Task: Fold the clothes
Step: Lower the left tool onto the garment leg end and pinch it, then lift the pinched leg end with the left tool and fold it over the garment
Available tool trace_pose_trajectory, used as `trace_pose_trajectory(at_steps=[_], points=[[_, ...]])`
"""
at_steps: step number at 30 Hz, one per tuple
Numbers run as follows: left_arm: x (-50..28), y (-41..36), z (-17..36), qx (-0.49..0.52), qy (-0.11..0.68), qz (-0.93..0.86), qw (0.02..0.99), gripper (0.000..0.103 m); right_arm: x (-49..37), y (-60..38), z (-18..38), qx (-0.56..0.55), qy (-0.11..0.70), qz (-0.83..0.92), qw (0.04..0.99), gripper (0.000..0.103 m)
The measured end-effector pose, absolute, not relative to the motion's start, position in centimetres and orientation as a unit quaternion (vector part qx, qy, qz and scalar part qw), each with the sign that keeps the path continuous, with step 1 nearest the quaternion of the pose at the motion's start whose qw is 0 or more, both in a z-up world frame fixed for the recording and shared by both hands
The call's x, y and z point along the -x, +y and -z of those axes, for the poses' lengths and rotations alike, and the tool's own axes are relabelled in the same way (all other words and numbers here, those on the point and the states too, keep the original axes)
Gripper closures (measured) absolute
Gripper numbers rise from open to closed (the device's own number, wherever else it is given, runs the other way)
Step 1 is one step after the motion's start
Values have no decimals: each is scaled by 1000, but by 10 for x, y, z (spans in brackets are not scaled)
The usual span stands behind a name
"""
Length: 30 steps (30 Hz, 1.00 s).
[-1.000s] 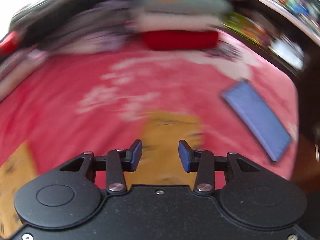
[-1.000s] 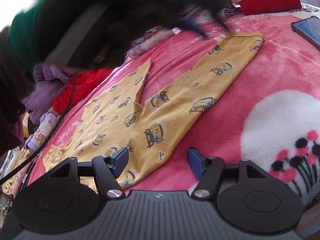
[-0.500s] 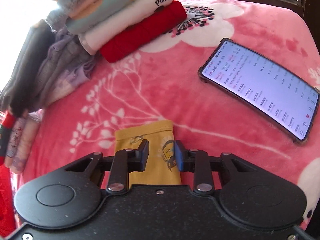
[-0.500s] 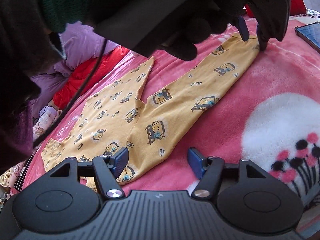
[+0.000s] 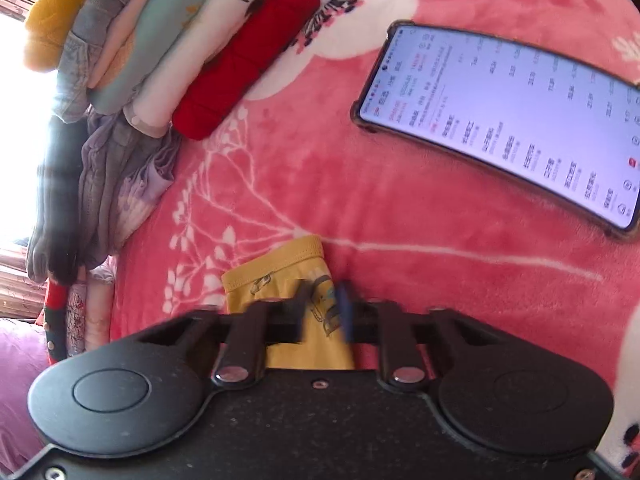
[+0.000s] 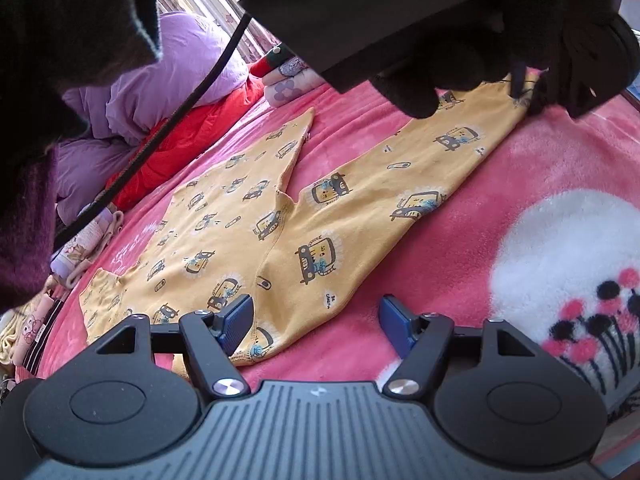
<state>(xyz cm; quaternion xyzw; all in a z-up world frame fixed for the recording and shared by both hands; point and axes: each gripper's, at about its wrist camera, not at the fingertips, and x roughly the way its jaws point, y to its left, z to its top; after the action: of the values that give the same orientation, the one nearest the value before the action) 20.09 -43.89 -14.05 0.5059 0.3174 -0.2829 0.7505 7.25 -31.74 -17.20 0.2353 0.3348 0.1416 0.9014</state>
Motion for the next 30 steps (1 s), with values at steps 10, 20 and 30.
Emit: trace_pose_trajectory(at_steps=[10, 20, 30], points=[[-236, -331, 30, -210, 340, 284, 872, 102, -74, -312, 171, -222, 334, -135, 906, 33], [-224, -180, -34, -47, 295, 220, 929, 102, -64, -284, 159, -99, 321, -124, 934, 35], [-188, -59, -54, 40, 262, 167, 950, 102, -61, -241, 153, 4, 306, -151, 940, 55]])
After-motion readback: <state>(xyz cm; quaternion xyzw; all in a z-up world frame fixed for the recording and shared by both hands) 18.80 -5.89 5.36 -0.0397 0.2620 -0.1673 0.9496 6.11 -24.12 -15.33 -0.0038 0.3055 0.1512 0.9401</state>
